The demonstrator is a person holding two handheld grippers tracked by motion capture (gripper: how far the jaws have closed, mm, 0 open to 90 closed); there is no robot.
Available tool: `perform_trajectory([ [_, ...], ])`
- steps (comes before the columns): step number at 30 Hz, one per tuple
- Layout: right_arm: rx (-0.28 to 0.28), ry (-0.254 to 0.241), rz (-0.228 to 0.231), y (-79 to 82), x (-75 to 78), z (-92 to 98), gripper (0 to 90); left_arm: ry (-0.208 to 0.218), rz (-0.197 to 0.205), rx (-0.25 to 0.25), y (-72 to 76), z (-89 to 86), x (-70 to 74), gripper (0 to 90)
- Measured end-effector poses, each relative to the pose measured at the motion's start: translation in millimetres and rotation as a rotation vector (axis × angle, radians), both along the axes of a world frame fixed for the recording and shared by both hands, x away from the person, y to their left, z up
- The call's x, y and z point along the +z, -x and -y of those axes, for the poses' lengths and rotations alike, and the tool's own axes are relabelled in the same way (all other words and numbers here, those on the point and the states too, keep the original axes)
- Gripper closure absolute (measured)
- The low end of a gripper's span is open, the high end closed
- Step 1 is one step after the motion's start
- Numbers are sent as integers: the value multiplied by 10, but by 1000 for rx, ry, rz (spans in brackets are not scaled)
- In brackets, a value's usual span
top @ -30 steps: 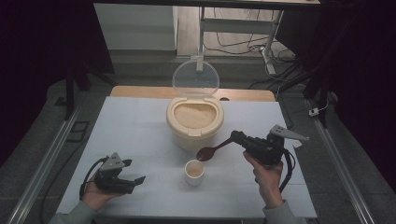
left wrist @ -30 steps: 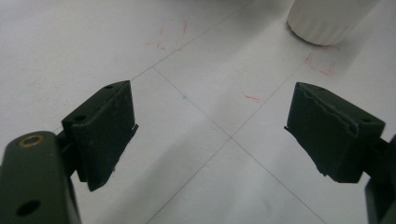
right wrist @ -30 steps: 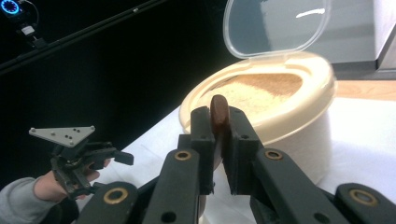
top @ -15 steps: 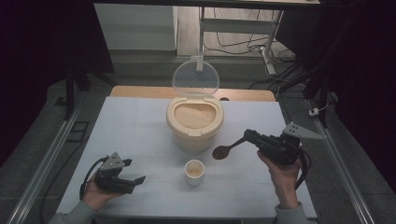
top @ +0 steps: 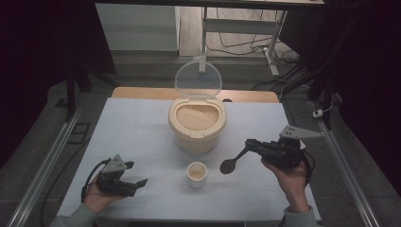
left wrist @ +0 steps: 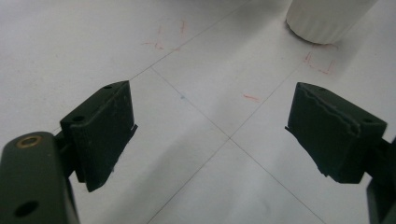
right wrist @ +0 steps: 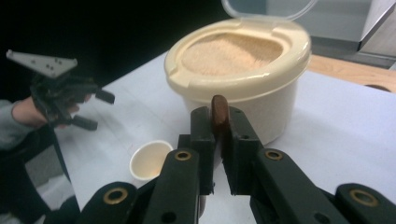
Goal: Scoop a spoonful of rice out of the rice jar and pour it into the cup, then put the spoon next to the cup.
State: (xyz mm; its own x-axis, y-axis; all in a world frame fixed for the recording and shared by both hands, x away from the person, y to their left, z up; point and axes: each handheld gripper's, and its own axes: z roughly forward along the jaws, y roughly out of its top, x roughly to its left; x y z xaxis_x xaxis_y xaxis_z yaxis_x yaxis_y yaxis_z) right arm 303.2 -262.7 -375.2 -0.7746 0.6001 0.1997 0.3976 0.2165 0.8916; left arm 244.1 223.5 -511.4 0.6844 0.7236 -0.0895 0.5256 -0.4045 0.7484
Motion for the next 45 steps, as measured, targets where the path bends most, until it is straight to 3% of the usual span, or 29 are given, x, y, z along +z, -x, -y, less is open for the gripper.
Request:
perform_trajectory([
  [11, 144, 91, -90, -33, -96, -229, 832, 0, 2, -2, 1, 0, 3, 150],
  [24, 230, 182, -186, -134, -288, -506, 831, -7, 0, -10, 4, 14, -4, 152],
  [26, 228, 202, -201, -174, -339, -542, 828, -6, -1, -9, 3, 11, -3, 152],
  [28, 216, 185, -210, -224, -383, -550, 828, -8, 0, -10, 0, 7, -3, 152],
  [34, 167, 182, -194, -366, -482, -569, 790, -6, -1, -9, 1, 13, -1, 152],
  [45, 58, 231, -153, -608, -742, -611, 706, -7, -3, -8, -7, 15, -6, 152],
])
